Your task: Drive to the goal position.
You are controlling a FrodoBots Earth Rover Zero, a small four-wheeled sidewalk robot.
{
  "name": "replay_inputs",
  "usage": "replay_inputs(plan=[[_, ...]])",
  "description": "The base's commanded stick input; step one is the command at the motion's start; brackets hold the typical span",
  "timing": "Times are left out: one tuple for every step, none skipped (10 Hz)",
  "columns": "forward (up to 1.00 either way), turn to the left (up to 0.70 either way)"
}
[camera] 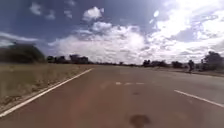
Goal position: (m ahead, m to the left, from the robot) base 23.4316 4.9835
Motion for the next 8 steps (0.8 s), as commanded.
replay_inputs(plan=[[1.0,0.0],[1.0,0.0],[1.0,0.0],[1.0,0.0],[1.0,0.0],[1.0,0.0],[1.0,0.0],[1.0,0.0]])
